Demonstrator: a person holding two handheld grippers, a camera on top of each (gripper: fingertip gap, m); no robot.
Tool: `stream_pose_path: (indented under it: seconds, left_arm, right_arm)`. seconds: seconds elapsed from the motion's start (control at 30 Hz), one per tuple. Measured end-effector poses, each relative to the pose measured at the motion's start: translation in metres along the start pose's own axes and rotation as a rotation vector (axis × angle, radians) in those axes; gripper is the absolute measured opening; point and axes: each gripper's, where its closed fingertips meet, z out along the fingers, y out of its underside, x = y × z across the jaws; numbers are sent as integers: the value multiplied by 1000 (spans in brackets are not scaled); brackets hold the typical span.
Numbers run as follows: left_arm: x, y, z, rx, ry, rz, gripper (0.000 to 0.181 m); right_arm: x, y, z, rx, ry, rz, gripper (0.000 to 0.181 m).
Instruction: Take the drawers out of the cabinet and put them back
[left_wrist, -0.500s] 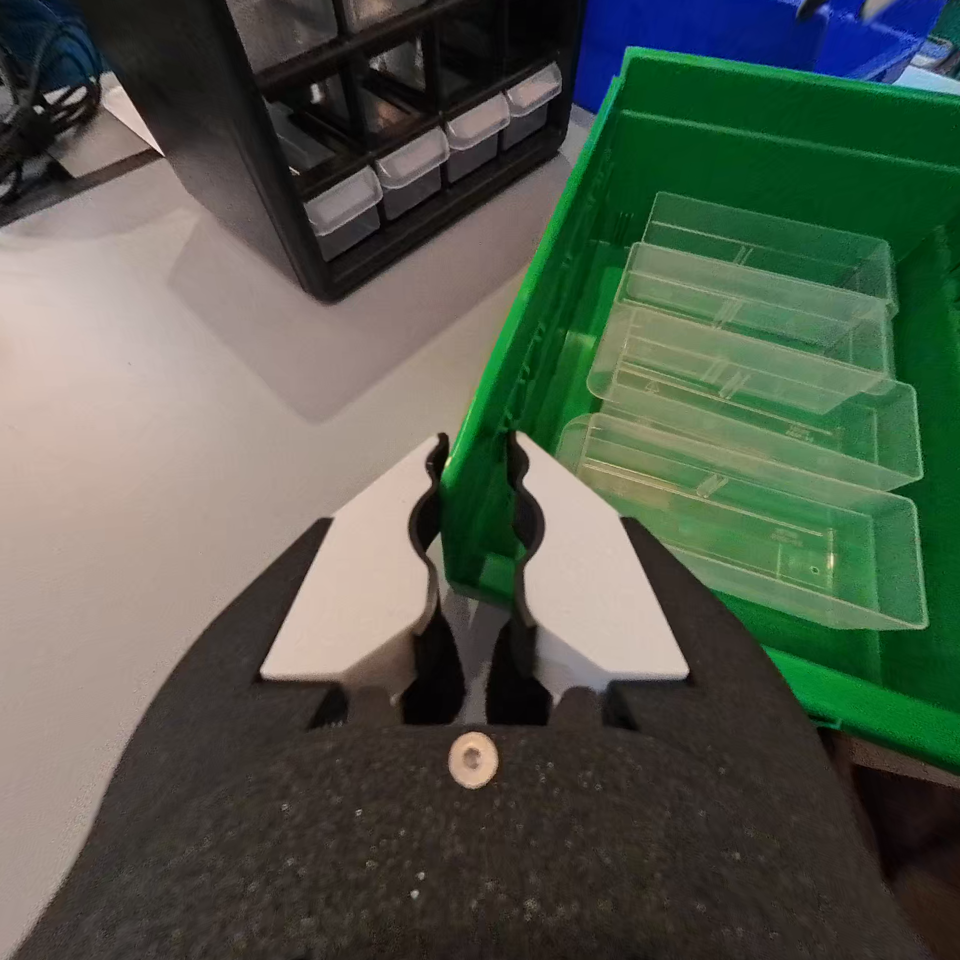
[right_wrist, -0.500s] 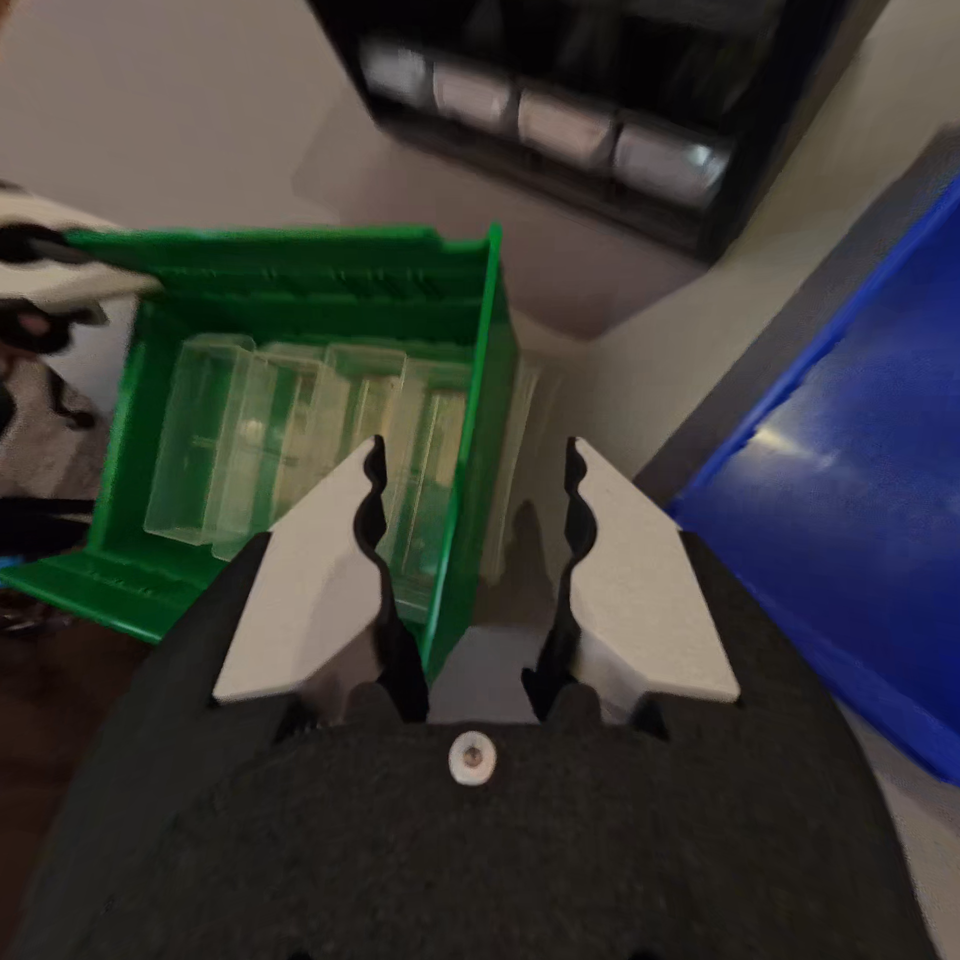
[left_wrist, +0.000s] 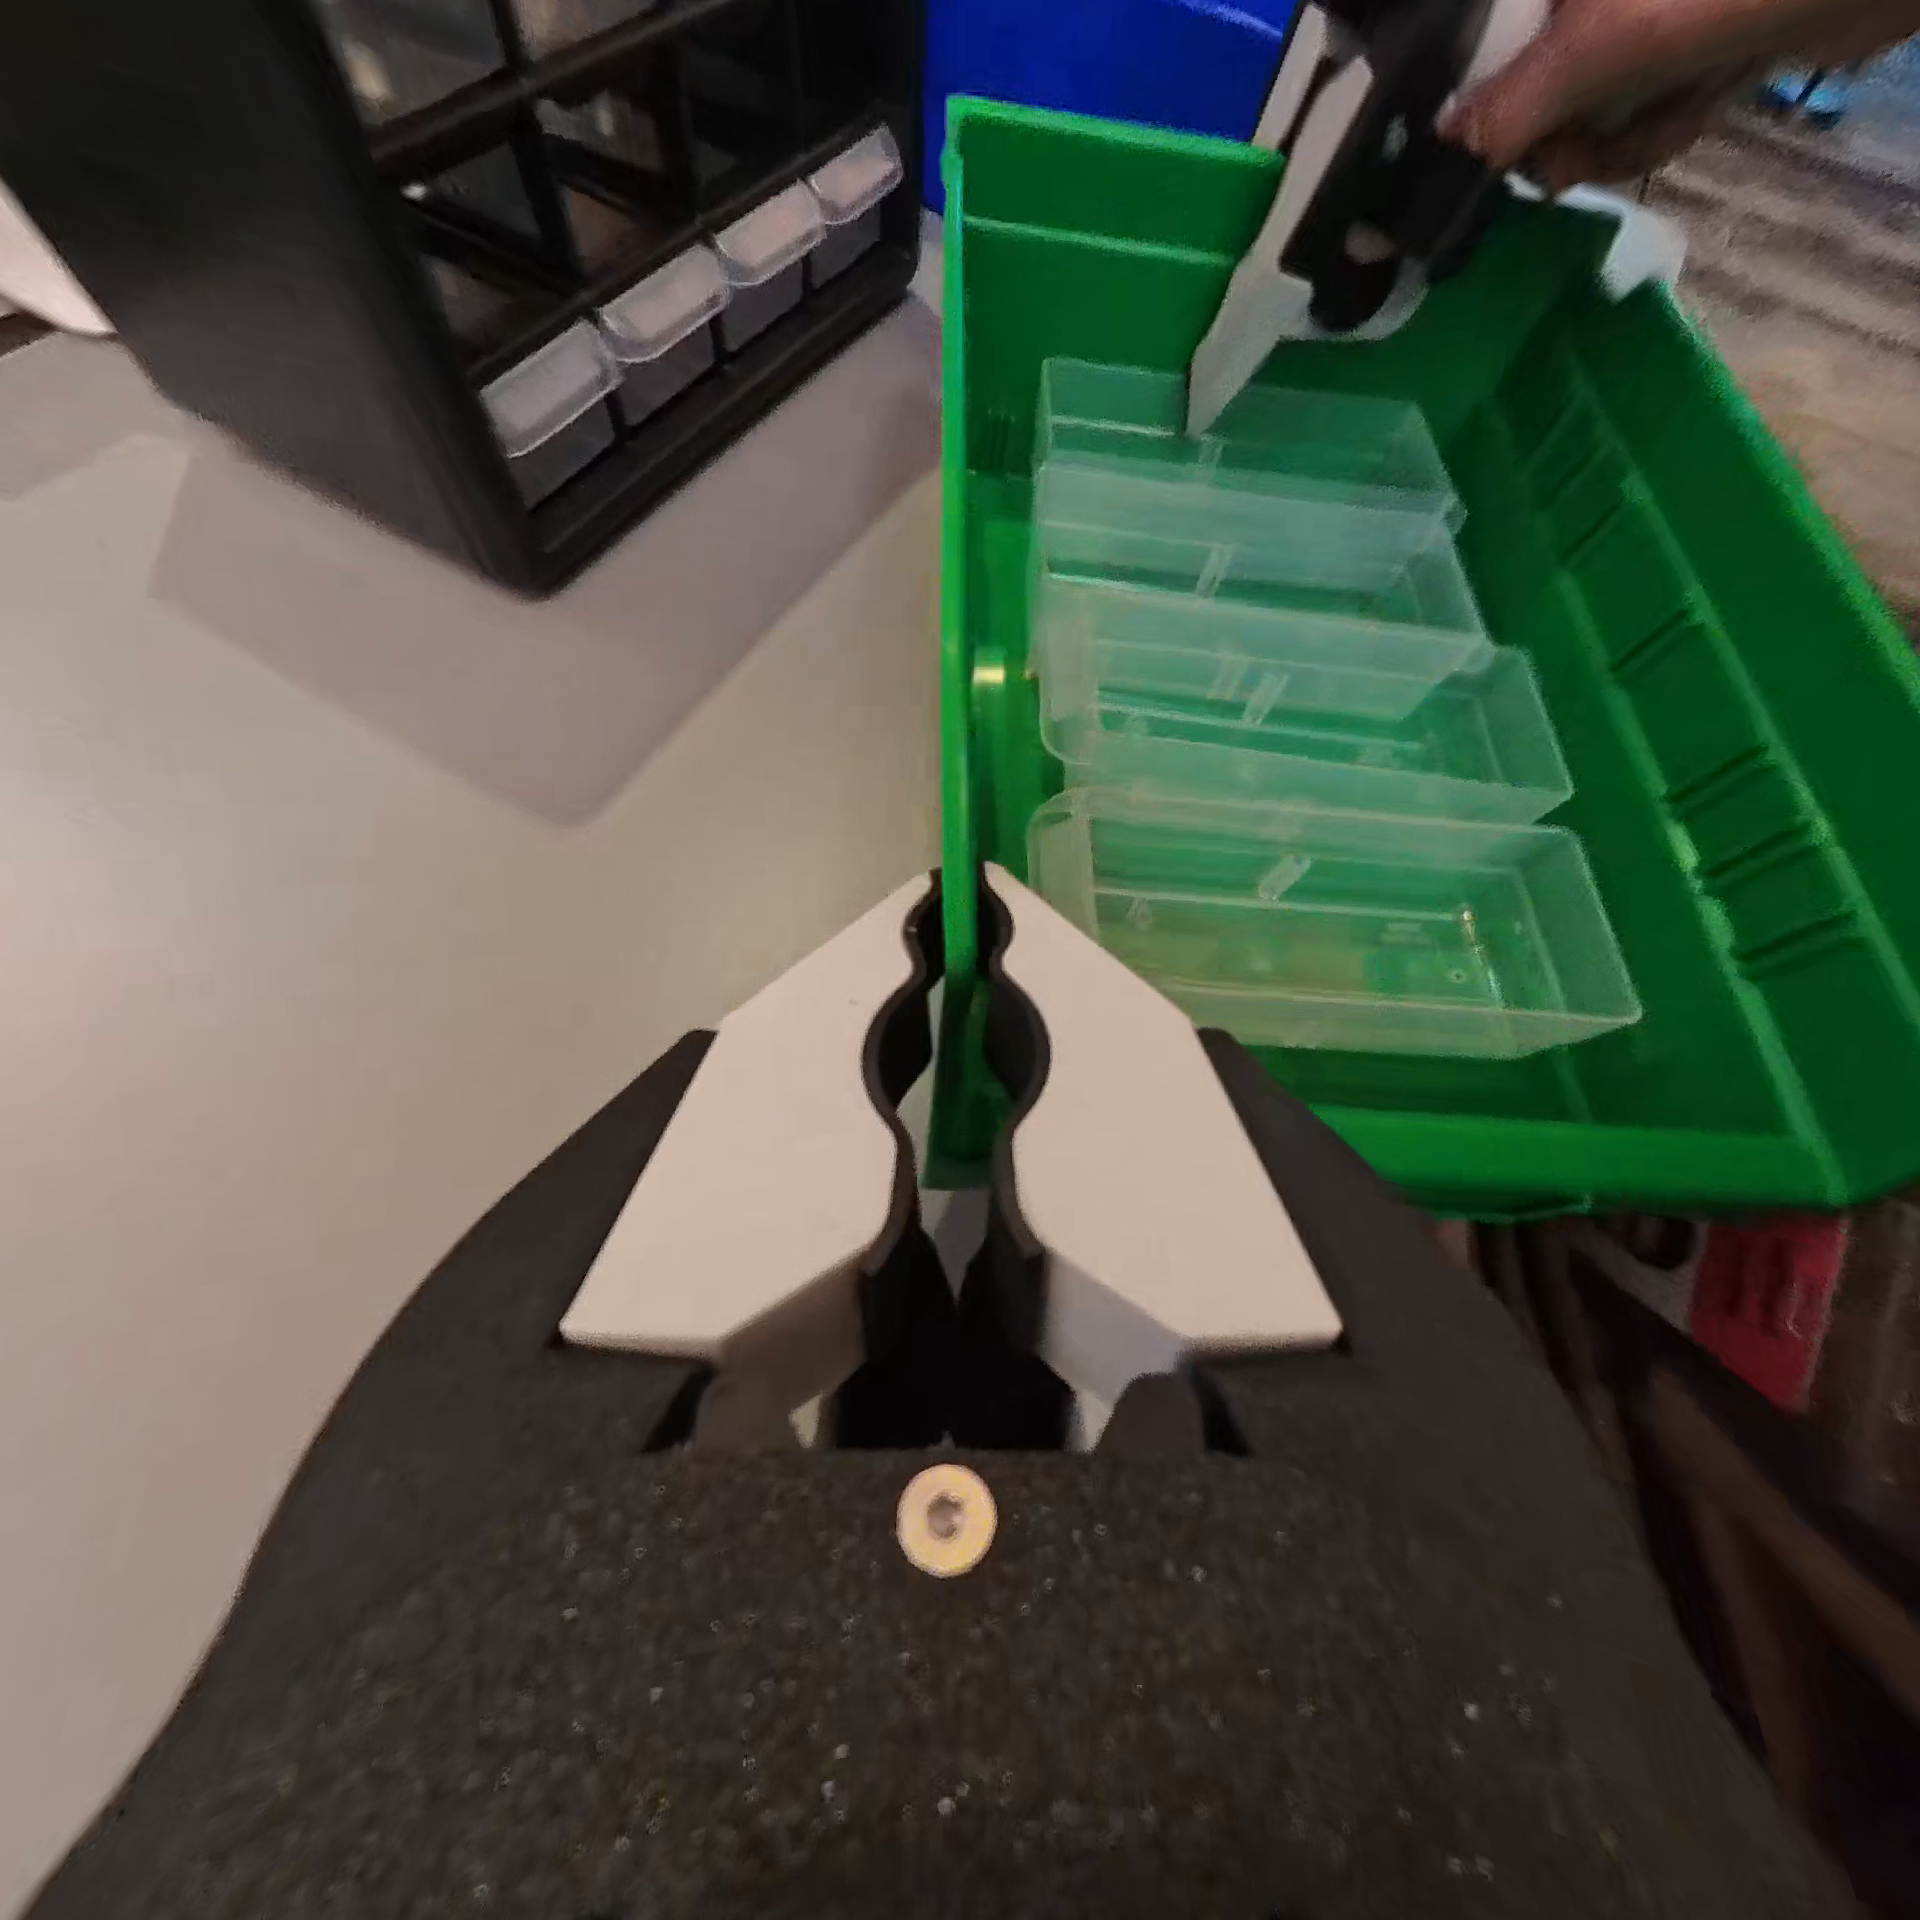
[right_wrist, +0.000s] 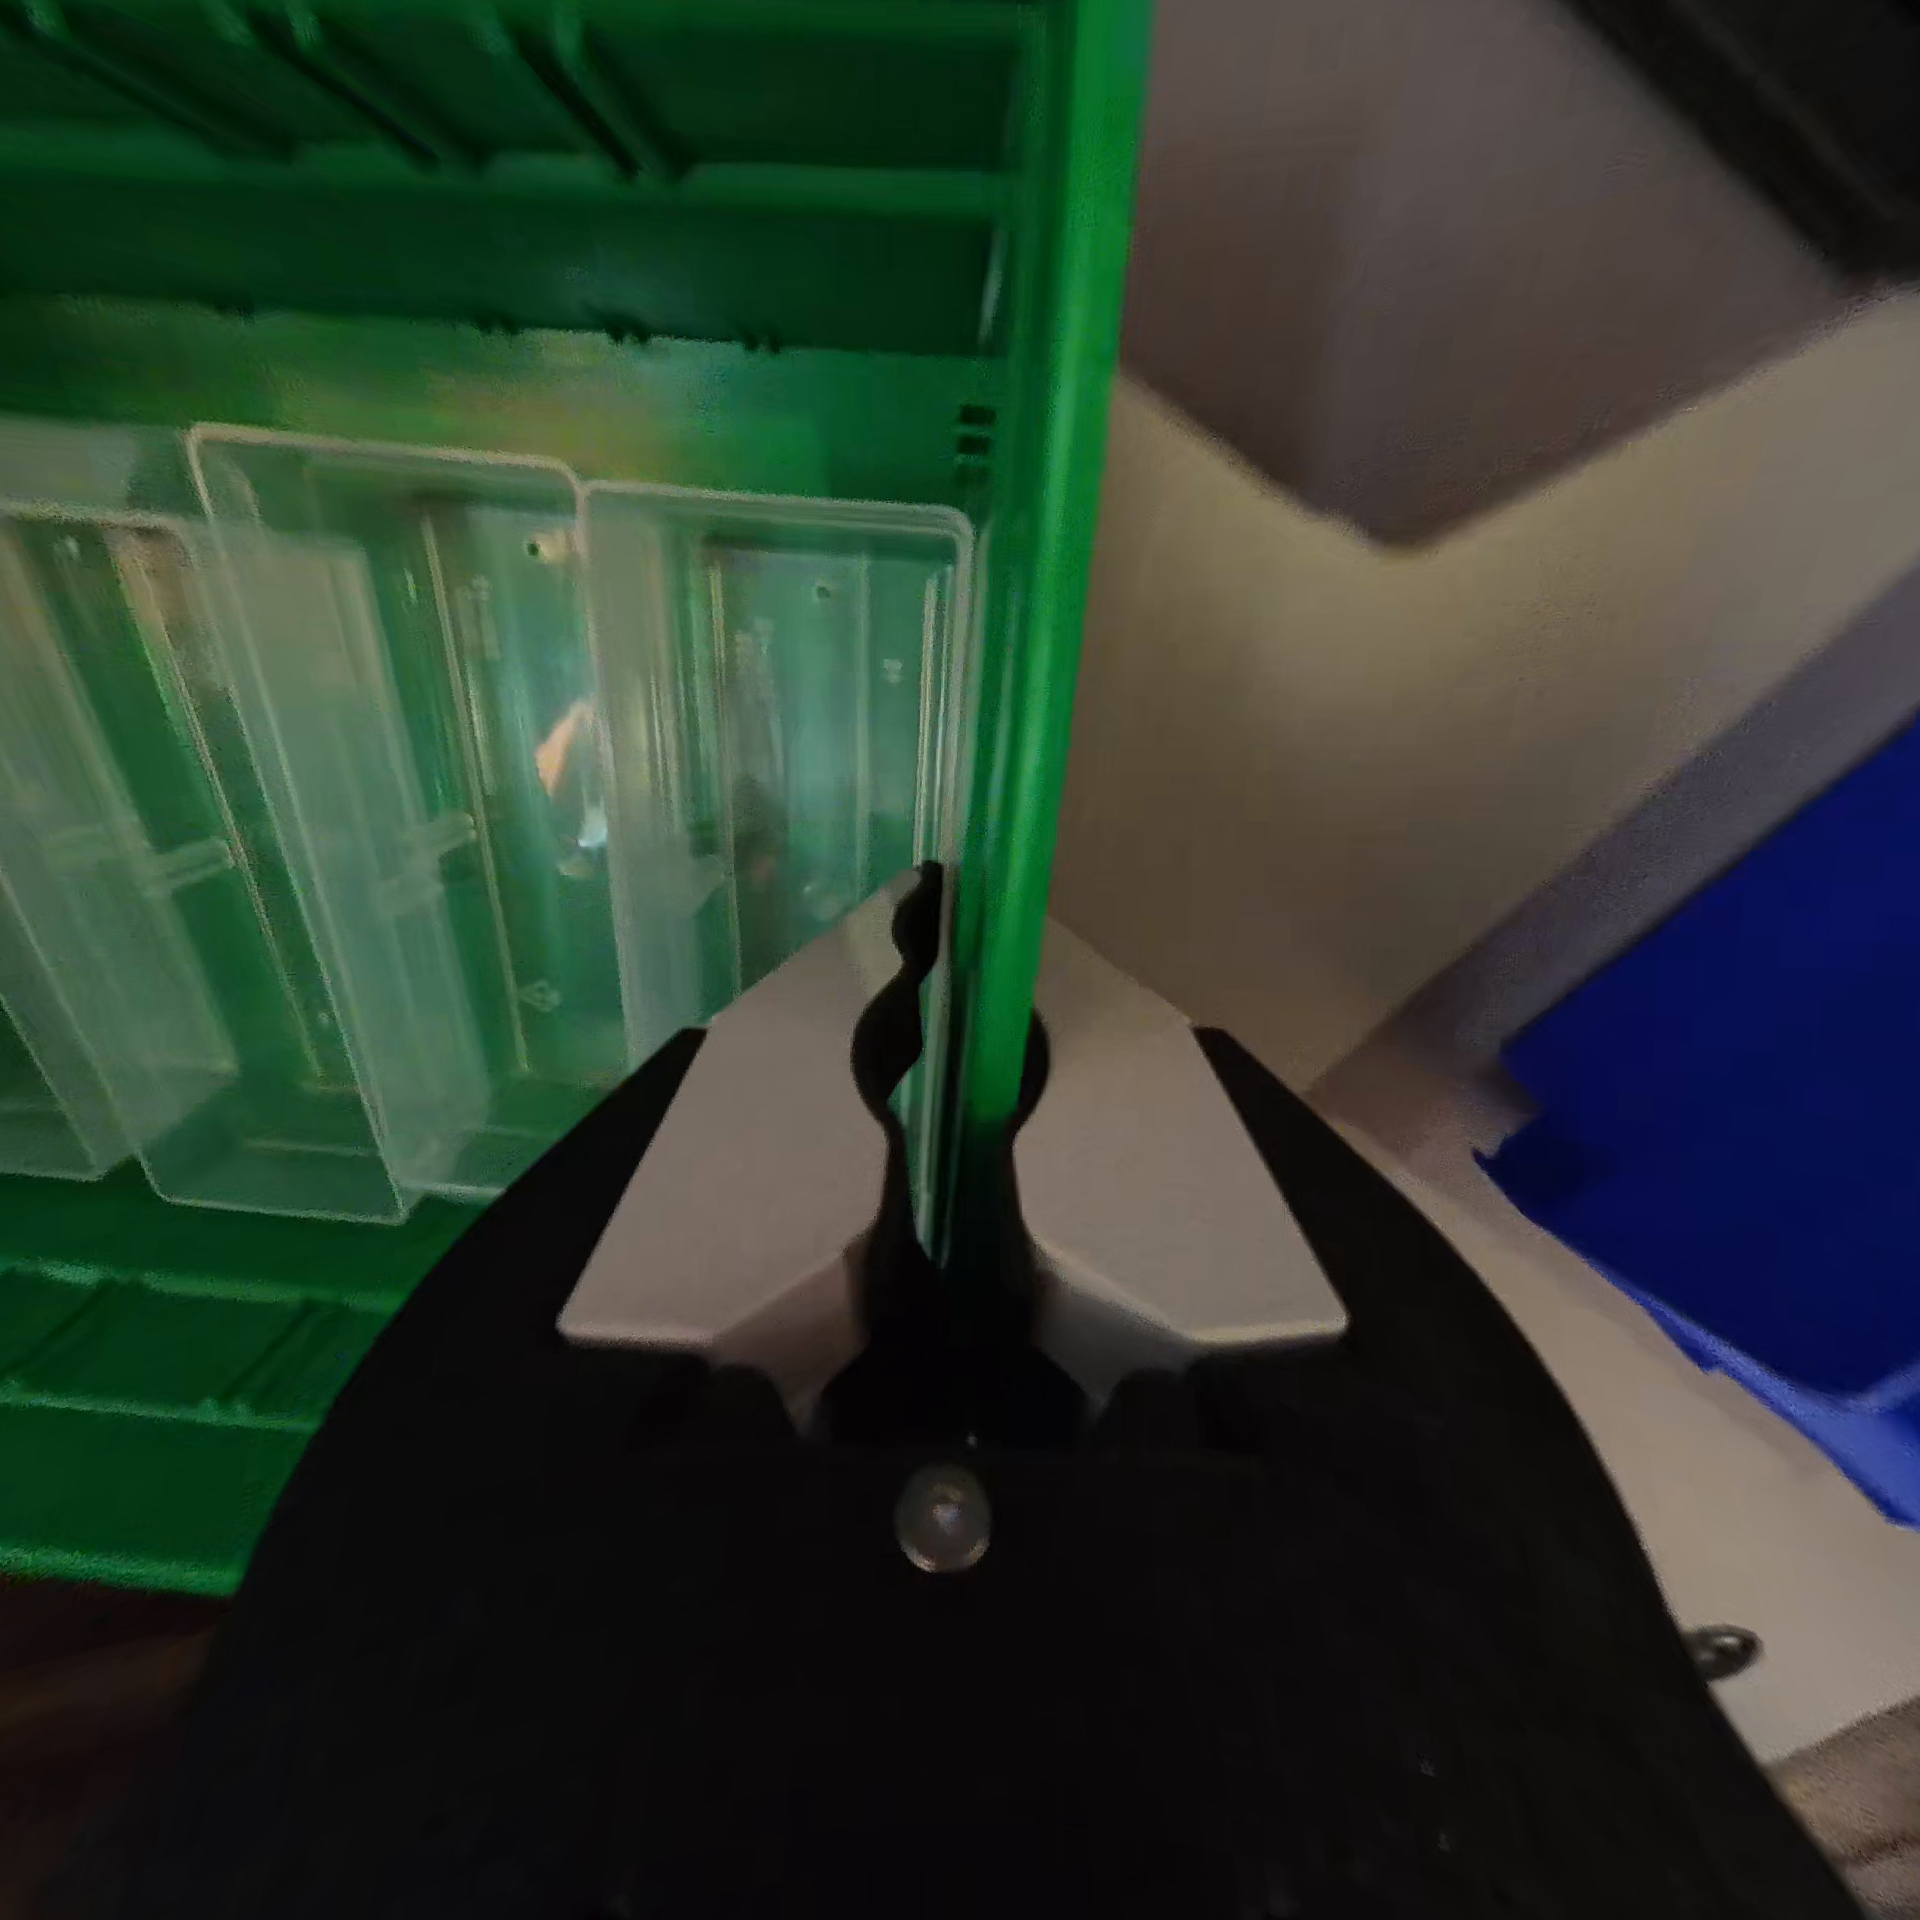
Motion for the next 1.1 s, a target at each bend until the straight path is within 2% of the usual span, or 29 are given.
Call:
stream_pose_path:
  seconds: [0.17,0.37,0.47,0.57,0.67,0.73,0.9,0.97,1.1]
  left_arm:
    - [-38,23,-65,33,-74,-84,1]
    - [-83,69,-159,79,-301,-227,2]
    - [-100,88,-188,117,-404,-275,1]
    - [-115,97,-187,111,-491,-357,1]
    - [-120,91,-166,86,-584,-360,3]
    - [-126,86,-148,69,-651,-431,3]
    - [-146,69,-121,21,-802,-512,1]
    - [-156,64,-113,23,-830,-525,2]
    - [-173,58,-106,42,-854,-558,1]
  right_arm:
    - [-59,-63,0,-2,-10,-180,3]
    - [-145,-179,17,6,-35,-512,4]
    - [-173,-246,25,-12,-38,-655,3]
    - [-181,-304,33,-92,-8,-802,3]
    - [-175,-350,39,-191,16,-950,2]
    - [-167,-372,46,-259,23,-1039,2]
    - [-150,-406,72,-353,13,-1090,2]
    - [-142,-415,83,-385,17,-1017,4]
    - [-133,-430,83,-348,42,-883,8]
